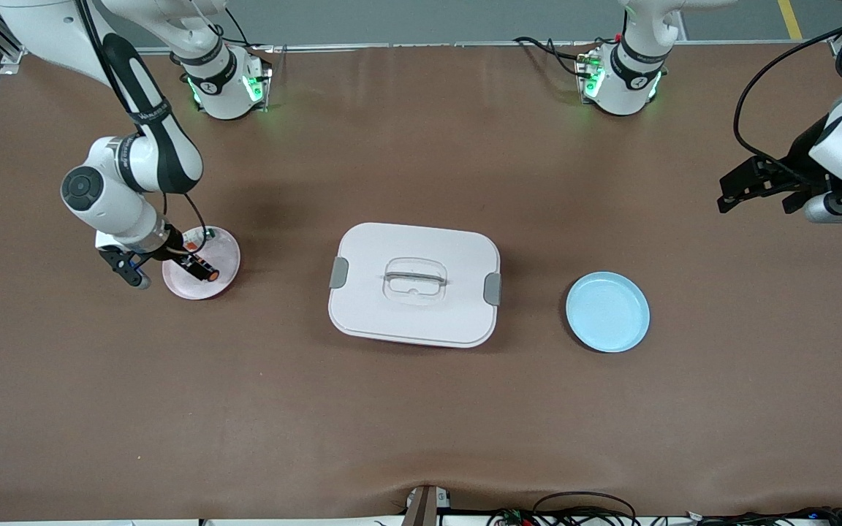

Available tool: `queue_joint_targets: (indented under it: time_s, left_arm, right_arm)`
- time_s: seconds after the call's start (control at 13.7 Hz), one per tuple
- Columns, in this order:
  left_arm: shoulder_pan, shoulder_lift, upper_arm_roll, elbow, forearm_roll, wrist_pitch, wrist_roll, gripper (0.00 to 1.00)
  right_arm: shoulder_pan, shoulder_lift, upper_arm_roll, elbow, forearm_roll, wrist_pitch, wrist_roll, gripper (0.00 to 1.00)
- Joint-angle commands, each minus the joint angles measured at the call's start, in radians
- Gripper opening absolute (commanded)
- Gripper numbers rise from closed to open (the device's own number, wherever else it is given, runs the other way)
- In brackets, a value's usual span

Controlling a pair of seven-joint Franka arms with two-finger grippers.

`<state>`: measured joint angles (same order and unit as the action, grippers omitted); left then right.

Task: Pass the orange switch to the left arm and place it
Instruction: 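Lower the right gripper and grasp the black-orange switch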

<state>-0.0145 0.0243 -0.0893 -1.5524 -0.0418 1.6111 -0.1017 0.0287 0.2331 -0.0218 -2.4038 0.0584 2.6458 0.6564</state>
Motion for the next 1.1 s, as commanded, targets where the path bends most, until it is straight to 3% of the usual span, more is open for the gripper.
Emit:
queue_joint_targets:
  time_s: [0.0,1.02]
  left_arm:
    - [0.005,-0.001,-0.007,0.014,0.003,-0.016,0.008,1.00]
    - [0.007,0.000,-0.007,0.014,0.003,-0.014,0.013,1.00]
  right_arm:
    - [0.011,0.018,-0.003,-0.005,0.003,0.029,0.011,1.00]
    - [0.020,0.092,-0.001,0.000,0.004,0.100,0.005,1.00]
